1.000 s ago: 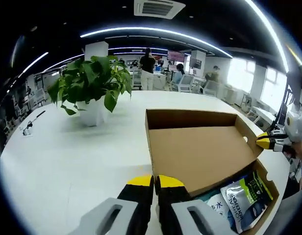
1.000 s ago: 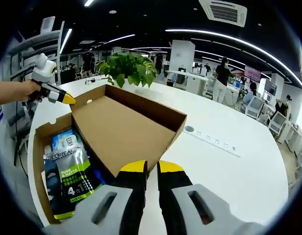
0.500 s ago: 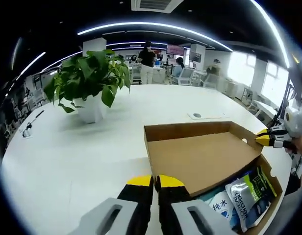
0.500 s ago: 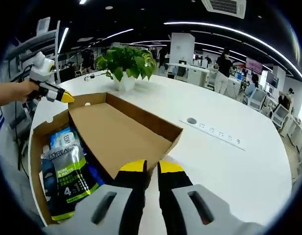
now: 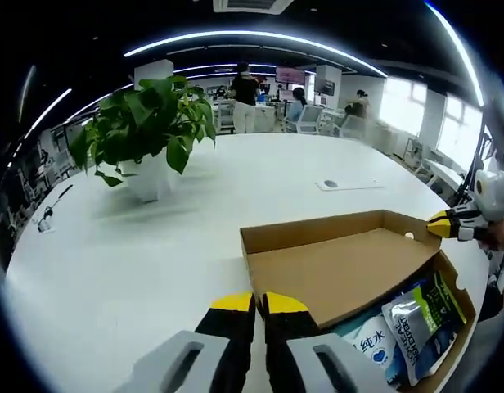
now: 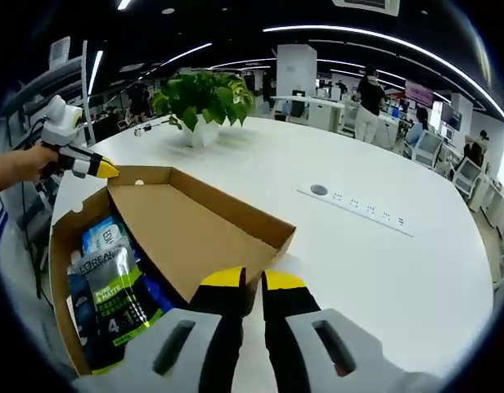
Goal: Operate the shoe box by opening the lid, removing the specified soft item, and placing it in the target area until the item is outside and the box remains undamaged.
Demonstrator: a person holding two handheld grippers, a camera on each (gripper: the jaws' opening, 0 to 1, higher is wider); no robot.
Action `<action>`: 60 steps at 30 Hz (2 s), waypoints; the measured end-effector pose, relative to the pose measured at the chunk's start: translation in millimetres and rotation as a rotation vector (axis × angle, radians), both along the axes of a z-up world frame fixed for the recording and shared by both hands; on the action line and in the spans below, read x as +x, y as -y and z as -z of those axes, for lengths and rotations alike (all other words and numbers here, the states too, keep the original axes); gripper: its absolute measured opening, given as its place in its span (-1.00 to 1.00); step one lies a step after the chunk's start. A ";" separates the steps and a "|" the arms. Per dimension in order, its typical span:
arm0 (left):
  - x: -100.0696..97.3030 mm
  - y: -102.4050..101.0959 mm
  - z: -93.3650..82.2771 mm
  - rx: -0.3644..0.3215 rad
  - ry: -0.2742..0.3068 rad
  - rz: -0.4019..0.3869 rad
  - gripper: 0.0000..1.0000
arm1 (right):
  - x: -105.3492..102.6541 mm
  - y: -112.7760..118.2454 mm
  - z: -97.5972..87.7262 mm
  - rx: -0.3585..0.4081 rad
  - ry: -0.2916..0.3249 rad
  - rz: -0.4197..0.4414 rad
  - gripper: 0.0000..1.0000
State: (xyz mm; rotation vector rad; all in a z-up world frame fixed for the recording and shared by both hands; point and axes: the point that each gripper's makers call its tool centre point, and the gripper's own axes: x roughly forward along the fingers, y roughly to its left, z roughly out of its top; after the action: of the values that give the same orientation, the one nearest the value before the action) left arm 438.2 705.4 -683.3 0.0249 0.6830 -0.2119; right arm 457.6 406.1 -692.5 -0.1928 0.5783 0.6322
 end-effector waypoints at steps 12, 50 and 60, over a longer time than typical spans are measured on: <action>-10.6 2.4 -5.7 0.042 0.010 0.020 -0.88 | -13.4 1.7 -9.9 -0.018 0.029 -0.039 -0.81; -112.2 93.1 20.8 -0.164 -0.235 0.207 -0.38 | -131.7 24.1 -35.9 0.111 -0.114 -0.058 -0.02; -125.4 115.5 35.4 -0.247 -0.314 0.257 -0.37 | -154.0 32.8 -34.3 0.141 -0.145 -0.029 0.18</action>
State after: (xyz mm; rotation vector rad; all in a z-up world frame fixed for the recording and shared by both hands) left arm 312.8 589.9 -718.7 -0.1608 0.9619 -0.5541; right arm 303.6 373.3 -658.3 -0.0230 0.6684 0.7165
